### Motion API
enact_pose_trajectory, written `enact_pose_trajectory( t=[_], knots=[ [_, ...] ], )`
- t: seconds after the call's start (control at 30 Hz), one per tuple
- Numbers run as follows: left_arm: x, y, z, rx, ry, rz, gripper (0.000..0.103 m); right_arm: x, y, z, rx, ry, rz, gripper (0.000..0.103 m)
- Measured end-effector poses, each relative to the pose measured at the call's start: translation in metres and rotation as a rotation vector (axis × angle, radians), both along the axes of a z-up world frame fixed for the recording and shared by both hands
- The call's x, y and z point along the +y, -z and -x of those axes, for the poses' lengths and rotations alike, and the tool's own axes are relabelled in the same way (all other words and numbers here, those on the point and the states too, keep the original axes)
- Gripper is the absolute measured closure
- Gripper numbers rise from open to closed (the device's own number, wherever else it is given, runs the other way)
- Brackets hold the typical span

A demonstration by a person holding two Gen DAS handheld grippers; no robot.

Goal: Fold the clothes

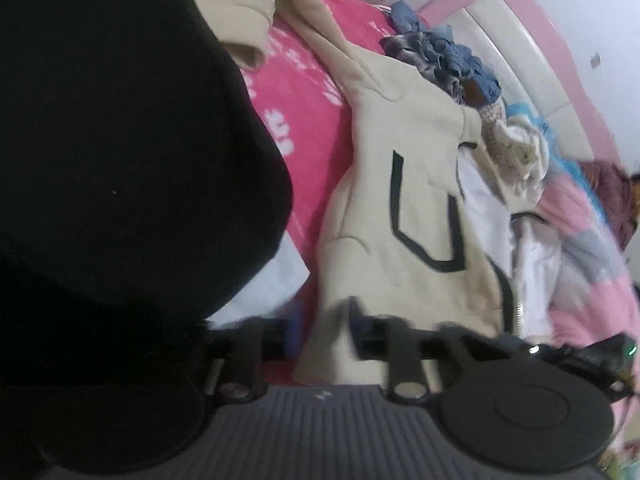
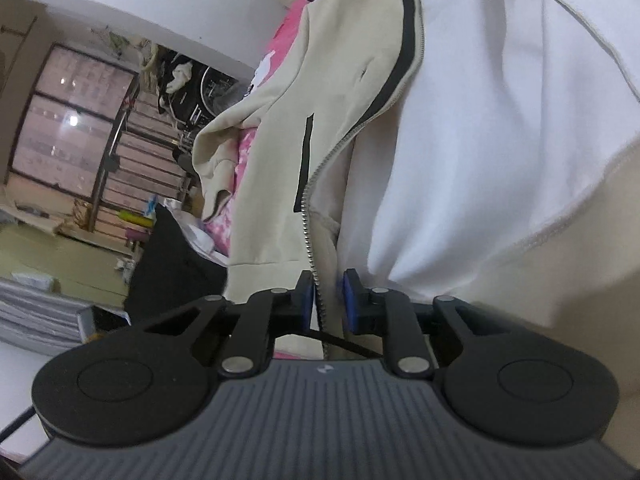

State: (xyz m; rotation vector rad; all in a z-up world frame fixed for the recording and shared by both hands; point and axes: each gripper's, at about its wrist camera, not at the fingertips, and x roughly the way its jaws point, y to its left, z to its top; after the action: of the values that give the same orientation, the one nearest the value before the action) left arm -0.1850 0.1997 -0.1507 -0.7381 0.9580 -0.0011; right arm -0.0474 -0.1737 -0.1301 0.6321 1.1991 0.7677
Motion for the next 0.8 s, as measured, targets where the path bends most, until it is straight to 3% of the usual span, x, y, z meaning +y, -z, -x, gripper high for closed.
enact_pose_trajectory(
  t=[0.13, 0.17, 0.23, 0.27, 0.3, 0.43, 0.53, 0.63, 0.8],
  knots=[
    [-0.021, 0.009, -0.007, 0.033, 0.077, -0.101, 0.055, 0.002, 0.008, -0.001, 0.058, -0.007, 0.016, 0.081],
    [-0.025, 0.011, -0.009, 0.036, 0.081, -0.127, 0.061, 0.001, 0.009, 0.000, 0.053, -0.005, 0.011, 0.081],
    [-0.028, 0.014, -0.011, 0.050, 0.069, -0.148, 0.090, 0.001, 0.008, 0.003, 0.036, -0.002, 0.004, 0.085],
    [-0.025, 0.014, -0.012, 0.061, 0.058, -0.124, 0.096, 0.000, 0.008, 0.004, 0.031, 0.004, 0.004, 0.088],
    [-0.021, 0.011, -0.010, 0.062, 0.040, -0.097, 0.097, -0.001, 0.007, 0.005, 0.027, 0.010, 0.003, 0.096],
    [-0.012, -0.015, 0.001, 0.011, 0.021, -0.066, 0.098, -0.002, -0.005, 0.011, 0.002, -0.002, -0.015, 0.098],
    [-0.009, -0.018, 0.004, 0.028, 0.020, -0.132, 0.096, 0.004, -0.010, 0.018, -0.018, -0.033, -0.002, 0.098],
    [-0.015, -0.001, 0.001, 0.098, 0.032, -0.161, 0.095, 0.011, 0.008, 0.021, -0.011, -0.049, 0.082, 0.098],
    [-0.022, 0.004, 0.002, 0.093, 0.056, -0.223, 0.095, 0.014, 0.014, 0.027, -0.044, -0.071, 0.158, 0.098]
  ],
)
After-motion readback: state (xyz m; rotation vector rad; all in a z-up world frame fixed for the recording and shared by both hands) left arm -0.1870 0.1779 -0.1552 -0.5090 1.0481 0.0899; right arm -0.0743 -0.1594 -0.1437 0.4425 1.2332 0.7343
